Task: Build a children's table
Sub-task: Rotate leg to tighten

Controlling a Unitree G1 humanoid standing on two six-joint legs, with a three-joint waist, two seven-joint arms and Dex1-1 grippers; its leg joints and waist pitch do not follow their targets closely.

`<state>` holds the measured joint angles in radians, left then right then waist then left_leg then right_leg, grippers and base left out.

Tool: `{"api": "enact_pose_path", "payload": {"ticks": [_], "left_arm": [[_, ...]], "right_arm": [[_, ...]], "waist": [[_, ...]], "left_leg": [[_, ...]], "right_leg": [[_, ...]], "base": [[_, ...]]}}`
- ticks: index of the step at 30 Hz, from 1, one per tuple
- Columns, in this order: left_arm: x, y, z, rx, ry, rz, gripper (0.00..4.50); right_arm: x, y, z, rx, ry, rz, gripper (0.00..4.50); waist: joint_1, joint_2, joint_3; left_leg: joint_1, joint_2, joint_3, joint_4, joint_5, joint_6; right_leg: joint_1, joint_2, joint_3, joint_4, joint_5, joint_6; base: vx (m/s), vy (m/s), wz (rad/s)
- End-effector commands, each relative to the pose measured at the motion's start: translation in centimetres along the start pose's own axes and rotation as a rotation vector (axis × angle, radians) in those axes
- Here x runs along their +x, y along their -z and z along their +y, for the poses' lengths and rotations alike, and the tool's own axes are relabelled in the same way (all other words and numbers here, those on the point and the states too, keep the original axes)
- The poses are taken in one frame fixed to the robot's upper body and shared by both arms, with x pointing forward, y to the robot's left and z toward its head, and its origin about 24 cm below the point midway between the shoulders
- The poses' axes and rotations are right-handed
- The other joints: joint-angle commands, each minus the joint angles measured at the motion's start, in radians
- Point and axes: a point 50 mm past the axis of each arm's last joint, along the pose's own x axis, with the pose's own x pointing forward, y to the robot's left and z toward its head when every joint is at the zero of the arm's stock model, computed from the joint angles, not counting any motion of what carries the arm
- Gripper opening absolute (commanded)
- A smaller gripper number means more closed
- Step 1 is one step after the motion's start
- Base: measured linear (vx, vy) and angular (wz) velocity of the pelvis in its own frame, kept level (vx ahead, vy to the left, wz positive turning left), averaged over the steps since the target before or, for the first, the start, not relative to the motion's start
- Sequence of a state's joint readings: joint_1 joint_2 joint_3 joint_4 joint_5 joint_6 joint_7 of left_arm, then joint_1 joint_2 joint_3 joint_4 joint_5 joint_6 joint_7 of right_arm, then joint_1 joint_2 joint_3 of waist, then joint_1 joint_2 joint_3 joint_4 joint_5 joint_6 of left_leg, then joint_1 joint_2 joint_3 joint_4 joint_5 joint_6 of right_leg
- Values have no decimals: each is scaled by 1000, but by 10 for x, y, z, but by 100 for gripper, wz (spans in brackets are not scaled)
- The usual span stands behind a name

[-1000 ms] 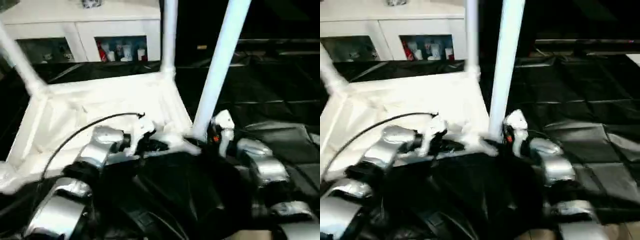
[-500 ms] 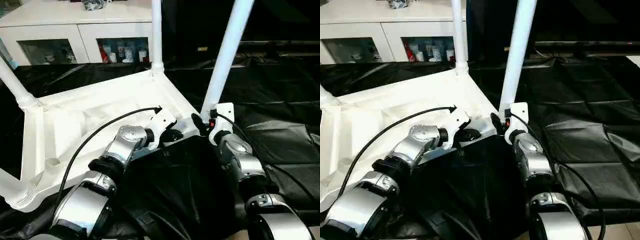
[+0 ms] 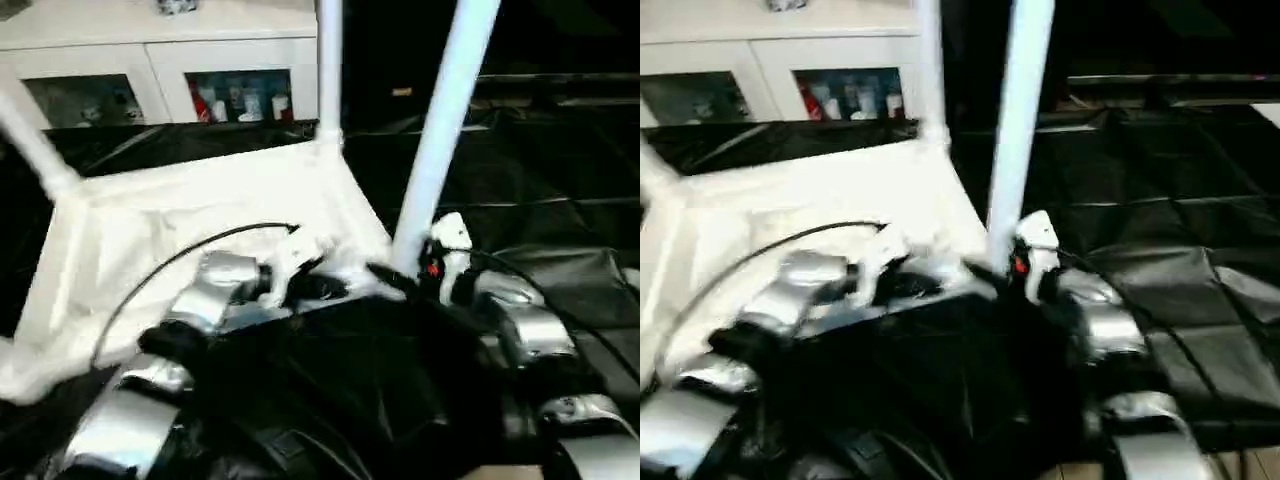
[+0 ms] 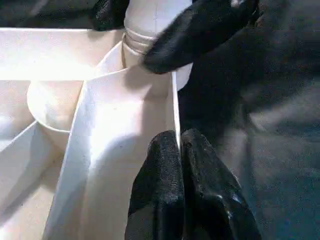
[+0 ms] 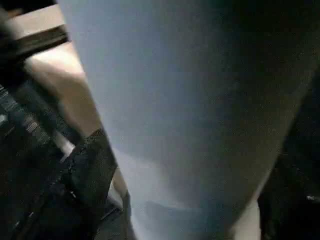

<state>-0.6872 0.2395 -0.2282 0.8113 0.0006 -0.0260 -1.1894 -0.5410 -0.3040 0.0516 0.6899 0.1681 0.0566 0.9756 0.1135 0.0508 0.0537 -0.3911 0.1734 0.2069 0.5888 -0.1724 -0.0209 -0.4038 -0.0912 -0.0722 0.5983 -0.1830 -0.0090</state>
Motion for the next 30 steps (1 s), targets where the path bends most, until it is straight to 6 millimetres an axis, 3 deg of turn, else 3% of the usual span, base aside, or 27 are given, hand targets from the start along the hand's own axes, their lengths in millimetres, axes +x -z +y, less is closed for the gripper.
{"api": "enact_pose_path", "payload": {"ticks": [1, 4, 6, 13, 19, 22, 26, 30], "left_arm": [[6, -1, -10, 24, 100, 0, 0], [-3, 4, -12, 12, 133, 7, 0], [-7, 5, -13, 8, 148, 8, 0], [-13, 8, -15, -1, 159, 10, 0], [-8, 7, -14, -9, 122, -2, 0], [2, 4, -8, -20, 27, -9, 0], [18, -3, -2, -36, -88, -28, 0], [39, -13, 3, -69, -224, -45, 0]], "right_arm": [[1, -4, 6, -25, -90, 20, 377], [-8, -5, 3, -44, -151, 55, 377], [-12, -6, 2, -45, -174, 67, 377], [-15, -8, 3, -30, -202, 58, 332], [-9, 3, 12, 0, -188, 57, 288], [-1, 12, 4, 16, 25, 51, 274], [5, 21, -4, 94, 258, 37, 268], [14, 32, -10, 219, 533, 27, 267]], "waist": [[5, -17, -68], [4, -15, -66], [3, -17, -64], [3, -19, -66], [2, -19, -62], [-5, -16, -56], [-14, -18, -50], [-19, -15, -50]], "left_leg": [[21, 69, -31, -65, -196, 103], [25, 72, -32, -70, -225, 72], [25, 70, -31, -70, -228, 68], [21, 68, -31, -65, -180, 84], [23, 69, -31, -69, -201, 75], [26, 67, -33, -75, -253, 38], [34, 63, -39, -82, -320, 0], [40, 63, -40, -85, -334, -13]], "right_leg": [[48, -77, 43, -60, -151, -266], [46, -76, 45, -64, -210, -254], [44, -76, 47, -64, -205, -255], [46, -76, 46, -58, -154, -263], [43, -76, 47, -65, -203, -250], [36, -78, 48, -74, -284, -235], [34, -80, 50, -92, -416, -190], [28, -78, 52, -96, -412, -181]], "base": [[0, 0, 0], [0, 0, 0], [0, 0, 0], [0, 0, 0], [0, 0, 0], [0, 0, 0], [0, 0, 0], [0, 0, 0]]}}
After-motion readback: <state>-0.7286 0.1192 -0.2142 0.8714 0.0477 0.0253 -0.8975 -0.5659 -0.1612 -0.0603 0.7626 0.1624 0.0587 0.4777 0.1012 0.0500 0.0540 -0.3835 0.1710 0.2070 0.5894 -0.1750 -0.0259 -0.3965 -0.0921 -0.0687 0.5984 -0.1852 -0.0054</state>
